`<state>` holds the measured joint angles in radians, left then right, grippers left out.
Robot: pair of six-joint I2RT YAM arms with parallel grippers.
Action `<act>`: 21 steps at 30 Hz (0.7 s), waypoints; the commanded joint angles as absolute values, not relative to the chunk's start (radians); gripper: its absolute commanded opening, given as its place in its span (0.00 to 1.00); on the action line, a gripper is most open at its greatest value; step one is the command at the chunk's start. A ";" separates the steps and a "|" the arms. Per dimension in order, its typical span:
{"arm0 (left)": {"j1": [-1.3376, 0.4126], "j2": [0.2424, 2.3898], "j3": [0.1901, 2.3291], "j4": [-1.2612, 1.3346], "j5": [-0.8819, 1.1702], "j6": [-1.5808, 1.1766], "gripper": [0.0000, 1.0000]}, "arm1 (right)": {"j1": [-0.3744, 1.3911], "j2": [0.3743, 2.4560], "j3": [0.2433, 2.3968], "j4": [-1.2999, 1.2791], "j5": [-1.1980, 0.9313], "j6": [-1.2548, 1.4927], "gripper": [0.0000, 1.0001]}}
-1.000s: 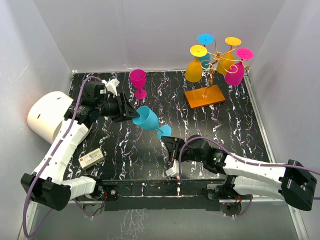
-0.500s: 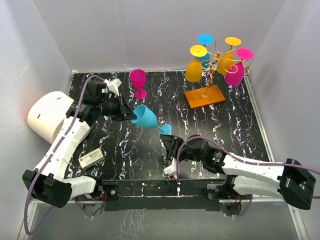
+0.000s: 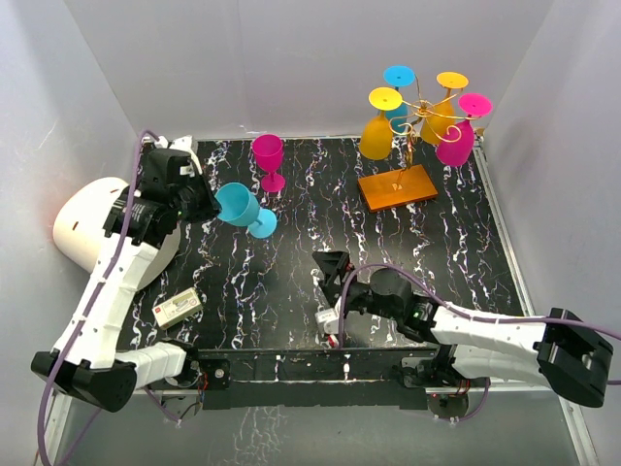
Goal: Take the wine glass off the wine glass rack
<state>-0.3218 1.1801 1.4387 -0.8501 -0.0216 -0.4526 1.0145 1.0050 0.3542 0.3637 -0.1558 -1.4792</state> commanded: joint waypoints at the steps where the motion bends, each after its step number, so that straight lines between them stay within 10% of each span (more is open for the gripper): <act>1: -0.321 1.144 1.406 -0.834 -0.180 -0.423 0.00 | 1.020 1.051 0.336 0.726 -0.022 -0.979 0.98; 5: -0.321 1.186 1.373 -0.764 -0.156 -0.426 0.00 | 1.020 1.147 0.315 1.129 0.544 -0.455 0.98; 8: -0.322 1.237 1.355 -0.697 -0.137 -0.419 0.00 | 1.015 1.158 0.450 0.928 0.849 -0.225 0.98; 21: -0.321 1.579 1.448 -0.507 -0.133 -0.318 0.00 | 0.680 1.042 0.776 0.054 0.529 0.318 0.98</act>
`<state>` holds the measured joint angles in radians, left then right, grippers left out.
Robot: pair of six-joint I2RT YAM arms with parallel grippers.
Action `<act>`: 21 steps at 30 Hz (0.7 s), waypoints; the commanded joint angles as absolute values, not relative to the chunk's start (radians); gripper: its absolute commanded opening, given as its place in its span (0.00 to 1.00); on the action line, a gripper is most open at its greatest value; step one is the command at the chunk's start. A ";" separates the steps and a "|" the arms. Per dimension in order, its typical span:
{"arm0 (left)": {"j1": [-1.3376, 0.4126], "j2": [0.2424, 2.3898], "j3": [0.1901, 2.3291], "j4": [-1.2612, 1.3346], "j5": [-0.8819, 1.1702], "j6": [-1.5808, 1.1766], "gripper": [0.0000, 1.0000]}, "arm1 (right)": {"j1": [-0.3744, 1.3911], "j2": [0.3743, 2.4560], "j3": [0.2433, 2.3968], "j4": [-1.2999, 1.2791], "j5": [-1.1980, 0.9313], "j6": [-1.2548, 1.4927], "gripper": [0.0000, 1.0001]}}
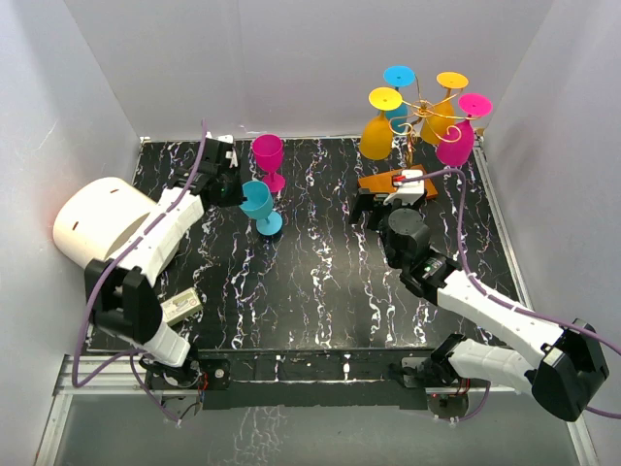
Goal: Take the wine glass off the wine glass rack
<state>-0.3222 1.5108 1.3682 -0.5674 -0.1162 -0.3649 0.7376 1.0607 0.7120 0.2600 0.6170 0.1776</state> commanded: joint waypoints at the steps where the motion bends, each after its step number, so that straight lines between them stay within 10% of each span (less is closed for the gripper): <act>1: -0.321 1.613 1.478 -0.523 -0.142 -0.314 0.00 | 0.666 1.038 0.783 0.036 0.515 0.315 0.98; 21: -0.322 1.881 1.758 -0.640 -0.197 -0.290 0.06 | 0.587 0.944 0.747 0.007 0.384 0.302 0.98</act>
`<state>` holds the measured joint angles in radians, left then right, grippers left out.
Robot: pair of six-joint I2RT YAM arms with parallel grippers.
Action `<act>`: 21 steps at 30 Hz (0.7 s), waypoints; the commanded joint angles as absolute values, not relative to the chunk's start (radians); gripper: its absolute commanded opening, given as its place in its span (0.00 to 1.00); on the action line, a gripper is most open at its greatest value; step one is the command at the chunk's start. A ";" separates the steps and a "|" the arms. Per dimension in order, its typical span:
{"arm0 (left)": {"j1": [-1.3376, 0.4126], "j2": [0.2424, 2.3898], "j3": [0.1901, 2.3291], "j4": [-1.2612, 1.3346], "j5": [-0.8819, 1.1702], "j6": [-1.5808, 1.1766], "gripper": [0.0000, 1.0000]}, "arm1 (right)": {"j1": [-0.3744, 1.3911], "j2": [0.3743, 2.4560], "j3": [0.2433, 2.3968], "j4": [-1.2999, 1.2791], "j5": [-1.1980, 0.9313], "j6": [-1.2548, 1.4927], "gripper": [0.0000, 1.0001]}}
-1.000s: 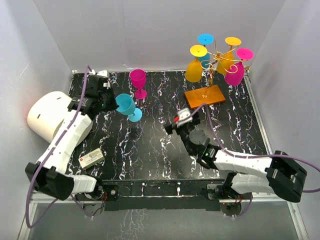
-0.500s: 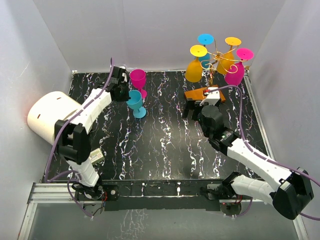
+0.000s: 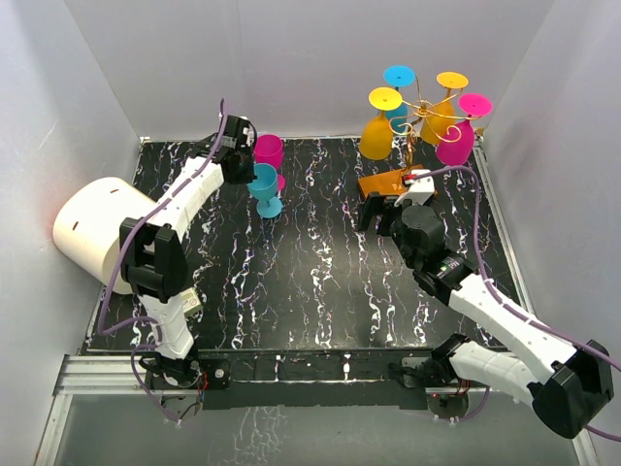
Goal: Take the wine glass off the wine glass rack
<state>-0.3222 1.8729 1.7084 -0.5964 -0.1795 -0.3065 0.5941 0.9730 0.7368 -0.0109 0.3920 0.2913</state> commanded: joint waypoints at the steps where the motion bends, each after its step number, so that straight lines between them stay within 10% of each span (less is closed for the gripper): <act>1: -0.322 1.885 1.759 -0.641 -0.193 -0.291 0.07 | 0.585 0.942 0.747 0.007 0.385 0.301 0.98; 9: -0.322 1.881 1.761 -0.634 -0.165 -0.294 0.22 | 0.580 0.931 0.762 -0.011 0.386 0.307 0.98; 21: -0.321 1.727 1.675 -0.635 -0.143 -0.258 0.75 | 0.578 0.871 0.896 -0.096 0.359 0.277 0.98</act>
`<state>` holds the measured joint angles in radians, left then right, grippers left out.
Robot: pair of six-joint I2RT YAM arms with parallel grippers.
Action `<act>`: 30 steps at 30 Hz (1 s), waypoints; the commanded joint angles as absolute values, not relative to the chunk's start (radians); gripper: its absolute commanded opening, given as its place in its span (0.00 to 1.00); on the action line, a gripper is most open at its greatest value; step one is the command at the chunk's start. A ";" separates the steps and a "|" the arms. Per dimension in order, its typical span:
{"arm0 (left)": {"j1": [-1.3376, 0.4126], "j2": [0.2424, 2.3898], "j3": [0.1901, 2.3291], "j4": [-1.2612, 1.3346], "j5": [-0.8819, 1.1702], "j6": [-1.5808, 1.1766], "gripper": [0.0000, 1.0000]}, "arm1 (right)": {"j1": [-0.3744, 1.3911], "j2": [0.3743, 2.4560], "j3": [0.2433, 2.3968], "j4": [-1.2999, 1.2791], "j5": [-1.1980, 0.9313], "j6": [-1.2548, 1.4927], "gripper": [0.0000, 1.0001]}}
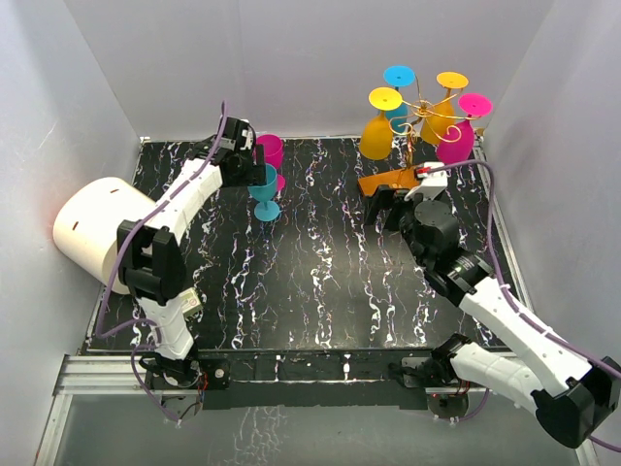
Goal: Take the wine glass off the wine glass rack
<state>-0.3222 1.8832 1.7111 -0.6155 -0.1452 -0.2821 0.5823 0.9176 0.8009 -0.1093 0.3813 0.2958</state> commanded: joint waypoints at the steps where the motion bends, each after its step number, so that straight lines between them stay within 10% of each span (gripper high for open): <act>1: -0.321 1.699 1.658 -0.633 -0.146 -0.255 0.78 | 0.579 0.863 0.910 -0.100 0.350 0.266 0.98; 10: -0.321 1.378 1.466 -0.649 -0.129 -0.267 0.99 | 0.580 0.844 1.043 -0.145 0.424 0.202 0.98; 30: -0.319 0.941 1.161 -0.594 0.199 -0.482 0.99 | 0.567 1.148 1.410 0.082 0.819 -0.040 0.98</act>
<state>-0.3218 0.9813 1.1805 -0.6056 0.1501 -0.4431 0.5812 1.0843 1.3113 -0.0093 0.6693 0.0490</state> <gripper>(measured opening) 0.985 0.983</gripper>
